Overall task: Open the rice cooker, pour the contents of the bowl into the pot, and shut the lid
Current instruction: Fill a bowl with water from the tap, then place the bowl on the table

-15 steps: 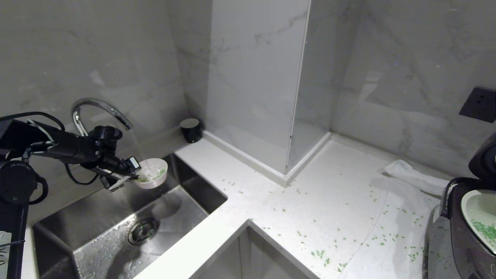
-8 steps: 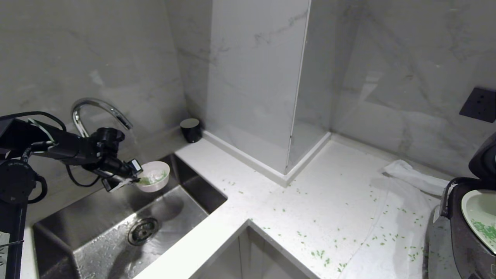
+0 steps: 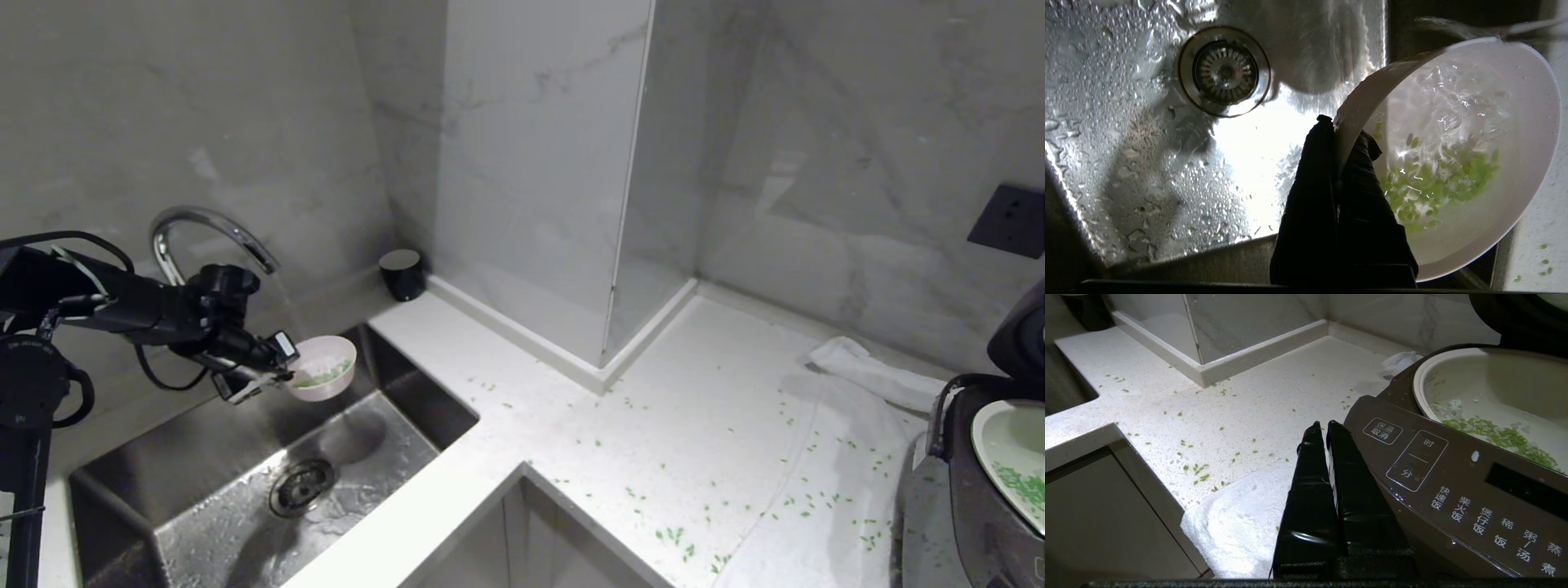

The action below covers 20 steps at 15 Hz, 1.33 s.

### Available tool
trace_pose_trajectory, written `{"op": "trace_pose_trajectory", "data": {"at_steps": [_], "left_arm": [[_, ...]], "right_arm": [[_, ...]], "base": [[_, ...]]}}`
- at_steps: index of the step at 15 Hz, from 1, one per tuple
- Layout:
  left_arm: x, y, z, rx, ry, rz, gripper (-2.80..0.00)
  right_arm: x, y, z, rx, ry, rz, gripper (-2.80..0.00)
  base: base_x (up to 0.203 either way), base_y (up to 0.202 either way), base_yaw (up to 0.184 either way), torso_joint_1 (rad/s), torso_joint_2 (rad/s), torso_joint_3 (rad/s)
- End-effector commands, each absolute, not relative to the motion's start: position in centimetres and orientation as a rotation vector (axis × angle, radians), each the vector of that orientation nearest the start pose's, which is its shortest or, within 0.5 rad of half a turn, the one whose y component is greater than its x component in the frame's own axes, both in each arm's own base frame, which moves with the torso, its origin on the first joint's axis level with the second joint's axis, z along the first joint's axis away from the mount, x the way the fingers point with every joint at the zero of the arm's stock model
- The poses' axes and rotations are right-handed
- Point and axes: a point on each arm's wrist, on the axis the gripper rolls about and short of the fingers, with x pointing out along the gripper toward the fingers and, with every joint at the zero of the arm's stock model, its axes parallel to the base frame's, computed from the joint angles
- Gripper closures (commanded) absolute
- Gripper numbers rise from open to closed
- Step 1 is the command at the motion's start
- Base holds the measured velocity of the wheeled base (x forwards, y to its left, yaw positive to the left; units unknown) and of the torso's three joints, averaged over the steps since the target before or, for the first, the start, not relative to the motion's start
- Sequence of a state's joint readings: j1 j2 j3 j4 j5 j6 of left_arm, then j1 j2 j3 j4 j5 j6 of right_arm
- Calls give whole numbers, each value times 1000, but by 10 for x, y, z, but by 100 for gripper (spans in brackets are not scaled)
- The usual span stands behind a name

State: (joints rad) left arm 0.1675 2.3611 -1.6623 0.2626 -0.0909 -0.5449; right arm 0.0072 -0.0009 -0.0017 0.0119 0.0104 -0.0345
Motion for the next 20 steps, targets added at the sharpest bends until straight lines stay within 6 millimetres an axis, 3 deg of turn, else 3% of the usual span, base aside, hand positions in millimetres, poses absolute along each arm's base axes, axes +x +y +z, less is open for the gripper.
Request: {"op": "trace_pose_trajectory", "data": {"at_steps": [1, 4, 11, 17, 20], "left_arm": [[439, 66, 70, -623, 952, 327, 0], [425, 42, 79, -600, 982, 283, 0], [405, -39, 102, -512, 1028, 116, 0], [401, -110, 106, -456, 1038, -25, 0], [406, -148, 98, -423, 1036, -74, 0]], "right_arm": [[-23, 0, 75, -35, 10, 19, 0], [-23, 0, 75, -35, 10, 19, 0], [-23, 0, 75, -35, 10, 19, 0], [-23, 0, 75, -35, 10, 19, 0], [-23, 0, 75, -35, 10, 19, 0]], "base": [[0, 0, 0, 0, 0, 0], [0, 0, 0, 0, 0, 0], [0, 0, 0, 0, 0, 0], [0, 0, 0, 0, 0, 0], [0, 0, 0, 0, 0, 0]]}}
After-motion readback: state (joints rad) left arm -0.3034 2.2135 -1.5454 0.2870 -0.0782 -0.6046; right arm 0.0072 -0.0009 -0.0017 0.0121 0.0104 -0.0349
